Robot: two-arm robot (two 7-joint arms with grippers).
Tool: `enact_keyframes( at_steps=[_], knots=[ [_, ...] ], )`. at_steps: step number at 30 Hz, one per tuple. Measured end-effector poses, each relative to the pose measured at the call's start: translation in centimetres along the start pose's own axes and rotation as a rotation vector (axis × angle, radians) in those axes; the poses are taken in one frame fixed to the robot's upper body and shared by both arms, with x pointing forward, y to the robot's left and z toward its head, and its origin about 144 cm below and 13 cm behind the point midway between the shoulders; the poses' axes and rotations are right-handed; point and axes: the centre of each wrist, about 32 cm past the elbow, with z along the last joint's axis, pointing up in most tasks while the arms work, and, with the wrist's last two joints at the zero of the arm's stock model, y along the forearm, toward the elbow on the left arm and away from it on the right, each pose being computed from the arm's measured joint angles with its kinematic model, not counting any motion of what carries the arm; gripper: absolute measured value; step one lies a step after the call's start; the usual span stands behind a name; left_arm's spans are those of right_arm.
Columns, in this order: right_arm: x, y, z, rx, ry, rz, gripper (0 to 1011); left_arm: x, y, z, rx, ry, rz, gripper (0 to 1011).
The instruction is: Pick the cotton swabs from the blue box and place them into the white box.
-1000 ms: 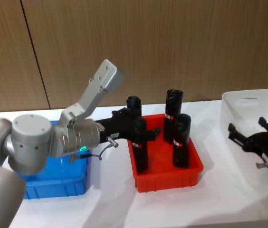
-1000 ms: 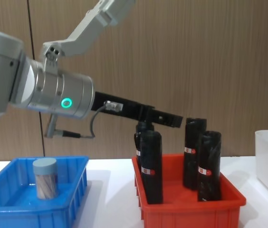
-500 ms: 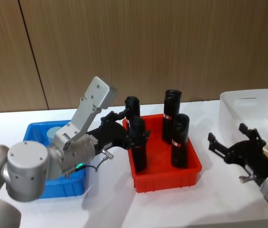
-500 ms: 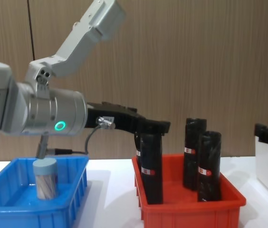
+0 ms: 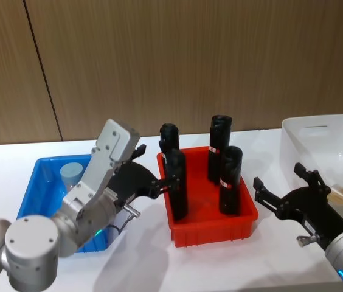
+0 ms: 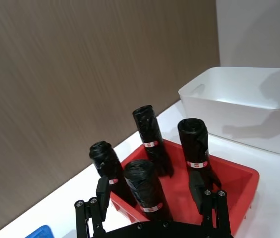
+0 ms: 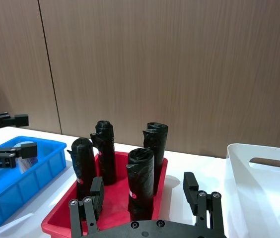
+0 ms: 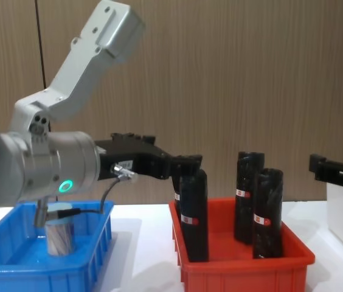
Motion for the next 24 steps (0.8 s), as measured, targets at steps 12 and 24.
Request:
enact_keyframes(
  at_steps=[12, 24],
  knots=[
    [0.0, 0.0, 0.0, 0.001, 0.000, 0.000, 1002, -2.1, 1.9, -1.3, -0.065, -0.007, 0.110, 1000],
    [0.0, 0.0, 0.0, 0.002, 0.000, 0.000, 1002, -3.8, 3.6, -2.2, -0.121, -0.001, 0.199, 1000]
  ],
)
